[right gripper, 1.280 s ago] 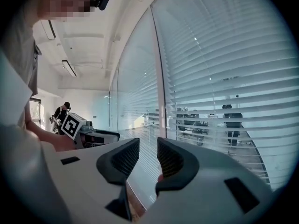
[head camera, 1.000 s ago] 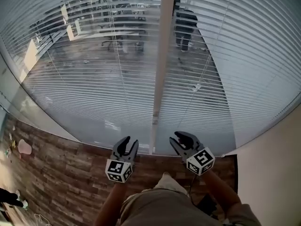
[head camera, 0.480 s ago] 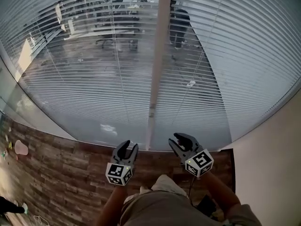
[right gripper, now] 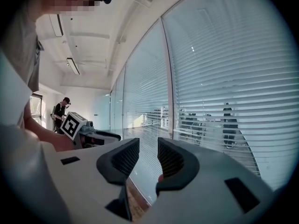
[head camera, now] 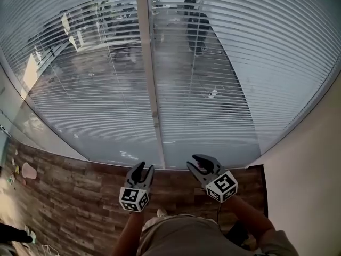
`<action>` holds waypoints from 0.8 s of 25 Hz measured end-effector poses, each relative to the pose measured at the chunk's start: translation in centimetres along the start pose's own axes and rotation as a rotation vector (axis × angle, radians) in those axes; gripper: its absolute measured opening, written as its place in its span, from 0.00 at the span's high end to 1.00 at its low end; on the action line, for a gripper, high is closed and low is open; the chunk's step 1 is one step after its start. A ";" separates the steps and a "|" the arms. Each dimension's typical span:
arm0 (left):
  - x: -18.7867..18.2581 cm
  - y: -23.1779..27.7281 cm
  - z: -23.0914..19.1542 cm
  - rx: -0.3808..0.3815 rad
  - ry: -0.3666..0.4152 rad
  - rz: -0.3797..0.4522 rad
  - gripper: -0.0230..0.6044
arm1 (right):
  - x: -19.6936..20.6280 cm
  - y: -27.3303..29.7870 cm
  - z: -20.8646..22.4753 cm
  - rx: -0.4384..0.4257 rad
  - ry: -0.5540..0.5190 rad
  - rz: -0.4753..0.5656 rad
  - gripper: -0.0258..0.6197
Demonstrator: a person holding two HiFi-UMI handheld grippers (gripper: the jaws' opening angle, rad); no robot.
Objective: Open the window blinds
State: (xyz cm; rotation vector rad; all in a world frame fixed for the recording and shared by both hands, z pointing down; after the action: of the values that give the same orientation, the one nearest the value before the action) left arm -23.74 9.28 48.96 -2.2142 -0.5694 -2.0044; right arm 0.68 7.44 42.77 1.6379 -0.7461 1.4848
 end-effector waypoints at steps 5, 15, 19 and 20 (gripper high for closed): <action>3.5 -2.3 7.5 -0.004 0.019 -0.001 0.74 | 3.7 -8.0 -0.8 -0.002 -0.003 0.004 0.77; 5.4 -8.5 18.4 -0.020 0.009 -0.021 0.74 | 4.5 -20.8 -3.7 0.005 -0.002 0.005 0.77; 5.5 -10.1 21.9 -0.008 0.011 -0.029 0.74 | 4.7 -24.3 -4.5 0.011 0.004 0.000 0.77; 5.5 -10.5 22.8 -0.005 0.012 -0.029 0.73 | 4.7 -25.2 -4.6 0.011 0.006 -0.002 0.77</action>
State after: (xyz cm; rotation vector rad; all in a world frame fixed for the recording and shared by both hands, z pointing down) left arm -5.58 27.40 49.62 -2.2076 -0.5985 -2.0343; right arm 20.08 24.82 43.33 1.6413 -0.7340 1.4949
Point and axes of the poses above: the fingertips, and each gripper's own axes: y forward along the fingers, z to its right, x out of its underside, the point moved 7 cm from there along -y, backward along the fingers, and after that the axes turned 8 degrees about -x, right-handed, at the moved point
